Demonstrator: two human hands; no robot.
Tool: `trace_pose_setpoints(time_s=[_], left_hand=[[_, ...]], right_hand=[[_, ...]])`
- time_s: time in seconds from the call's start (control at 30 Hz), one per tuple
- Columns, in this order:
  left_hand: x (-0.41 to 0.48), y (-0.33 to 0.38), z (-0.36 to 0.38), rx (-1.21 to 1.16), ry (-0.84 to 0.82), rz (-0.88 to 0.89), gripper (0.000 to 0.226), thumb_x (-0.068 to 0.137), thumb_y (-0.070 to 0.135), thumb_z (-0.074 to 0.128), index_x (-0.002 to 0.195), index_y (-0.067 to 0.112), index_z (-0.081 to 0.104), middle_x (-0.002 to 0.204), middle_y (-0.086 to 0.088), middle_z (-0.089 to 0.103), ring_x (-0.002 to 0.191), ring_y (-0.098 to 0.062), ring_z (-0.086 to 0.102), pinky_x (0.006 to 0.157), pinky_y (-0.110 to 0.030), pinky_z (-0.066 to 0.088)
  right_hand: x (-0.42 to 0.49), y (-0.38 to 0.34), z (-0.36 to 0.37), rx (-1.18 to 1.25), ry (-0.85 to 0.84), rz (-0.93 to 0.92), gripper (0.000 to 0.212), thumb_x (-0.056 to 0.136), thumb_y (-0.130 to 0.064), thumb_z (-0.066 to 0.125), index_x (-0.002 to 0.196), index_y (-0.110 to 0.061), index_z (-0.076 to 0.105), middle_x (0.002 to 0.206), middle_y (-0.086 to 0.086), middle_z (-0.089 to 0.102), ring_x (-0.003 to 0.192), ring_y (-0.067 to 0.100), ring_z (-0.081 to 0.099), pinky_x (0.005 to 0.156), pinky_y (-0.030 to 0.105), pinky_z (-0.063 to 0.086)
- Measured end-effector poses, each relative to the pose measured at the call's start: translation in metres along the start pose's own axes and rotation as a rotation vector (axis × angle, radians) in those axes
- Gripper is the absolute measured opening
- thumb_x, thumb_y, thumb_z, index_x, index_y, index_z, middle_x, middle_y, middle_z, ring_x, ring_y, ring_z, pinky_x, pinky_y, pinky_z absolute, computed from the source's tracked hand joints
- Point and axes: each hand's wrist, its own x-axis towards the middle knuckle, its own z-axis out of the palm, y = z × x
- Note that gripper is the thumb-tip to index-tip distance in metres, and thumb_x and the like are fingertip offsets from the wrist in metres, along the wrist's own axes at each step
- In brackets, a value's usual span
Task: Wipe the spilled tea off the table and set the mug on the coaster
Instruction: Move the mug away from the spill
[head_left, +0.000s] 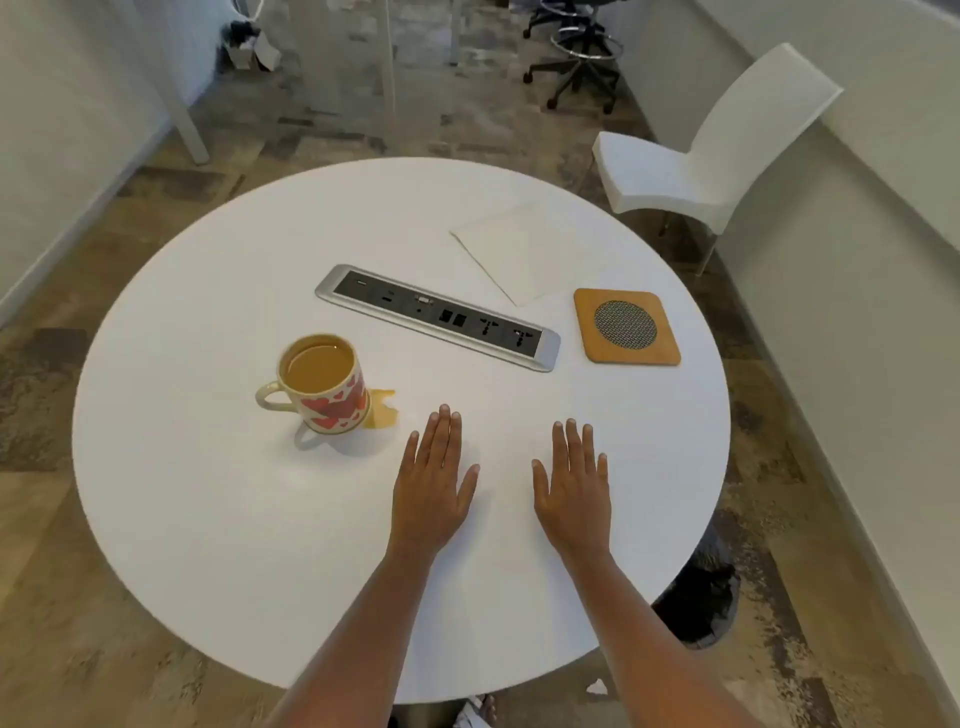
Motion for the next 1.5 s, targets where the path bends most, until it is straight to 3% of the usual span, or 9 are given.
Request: trace_pose_setpoints(time_s=[0.13,0.27,0.37,0.53,0.83,1.07,1.17,1.33,1.5], left_hand=[[0.000,0.000,0.011,-0.008,-0.014,-0.007,0.060,0.097,0.039,0.018,0.131,-0.001,0.047,0.138,-0.018,0.050,0.126,-0.034,0.048,0.106,-0.043,0.038],[0.003,-0.004,0.026,-0.051,-0.027,-0.015,0.057,0.090,0.025,0.054,0.138,0.000,0.037,0.146,-0.018,0.037,0.134,-0.037,0.035,0.109,-0.051,0.027],[0.004,-0.004,0.031,-0.074,-0.075,-0.033,0.057,0.092,0.025,0.050,0.140,0.002,0.031,0.150,-0.016,0.031,0.138,-0.035,0.028,0.113,-0.049,0.020],[0.004,-0.003,0.032,0.019,-0.059,-0.018,0.052,0.085,0.028,0.050,0.129,0.001,0.051,0.135,-0.016,0.053,0.124,-0.032,0.051,0.098,-0.052,0.043],[0.003,-0.002,0.030,0.051,-0.029,-0.007,0.051,0.084,0.024,0.058,0.129,0.002,0.051,0.136,-0.015,0.052,0.125,-0.031,0.050,0.099,-0.051,0.042],[0.005,-0.005,0.018,0.050,-0.031,0.034,0.055,0.074,0.028,0.074,0.122,0.005,0.059,0.128,-0.012,0.060,0.117,-0.027,0.059,0.089,-0.045,0.051],[0.010,-0.014,0.009,0.053,-0.019,0.073,0.047,0.081,0.031,0.065,0.121,0.007,0.061,0.127,-0.010,0.061,0.116,-0.024,0.059,0.089,-0.041,0.052],[0.021,-0.031,-0.015,0.047,-0.065,0.125,0.066,0.097,0.037,0.004,0.125,0.010,0.058,0.132,-0.007,0.059,0.121,-0.020,0.055,0.095,-0.036,0.049],[0.029,-0.045,-0.044,0.058,0.032,0.286,0.044,0.096,0.033,0.031,0.128,0.013,0.055,0.135,-0.006,0.055,0.126,-0.020,0.051,0.101,-0.035,0.042]], right_hand=[[0.006,0.005,0.010,-0.037,-0.054,0.013,0.056,0.098,-0.032,0.032,0.147,-0.013,0.014,0.158,0.007,0.011,0.147,0.025,0.004,0.118,0.043,0.011],[0.012,0.007,0.018,-0.040,-0.080,0.004,0.055,0.098,-0.032,0.032,0.147,-0.013,0.014,0.158,0.008,0.012,0.146,0.026,0.006,0.118,0.044,0.011],[0.014,0.008,0.021,-0.042,-0.087,0.004,0.055,0.098,-0.030,0.036,0.146,-0.011,0.019,0.156,0.010,0.017,0.146,0.028,0.011,0.118,0.045,0.013],[0.012,0.008,0.022,-0.002,-0.040,-0.006,0.052,0.096,-0.026,0.042,0.143,-0.008,0.028,0.153,0.013,0.026,0.143,0.031,0.021,0.117,0.047,0.016],[0.010,0.002,0.017,-0.006,0.027,-0.007,0.059,0.088,-0.034,0.023,0.132,-0.002,0.047,0.138,0.019,0.049,0.128,0.039,0.045,0.104,0.055,0.035],[0.014,0.000,0.017,-0.015,-0.041,-0.009,0.073,0.084,-0.043,0.008,0.140,-0.005,0.035,0.149,0.015,0.034,0.140,0.033,0.028,0.114,0.052,0.020],[0.017,-0.007,0.017,-0.008,-0.059,-0.001,0.074,0.084,-0.045,0.005,0.143,-0.007,0.030,0.152,0.014,0.028,0.143,0.030,0.021,0.116,0.051,0.016],[0.022,-0.034,0.013,0.036,-0.056,0.046,0.054,0.095,-0.032,0.028,0.143,-0.007,0.028,0.153,0.015,0.025,0.144,0.030,0.018,0.116,0.050,0.015],[0.032,-0.075,0.009,0.118,-0.052,0.043,0.053,0.097,-0.029,0.036,0.145,-0.011,0.020,0.156,0.010,0.019,0.146,0.025,0.011,0.119,0.042,0.011]])
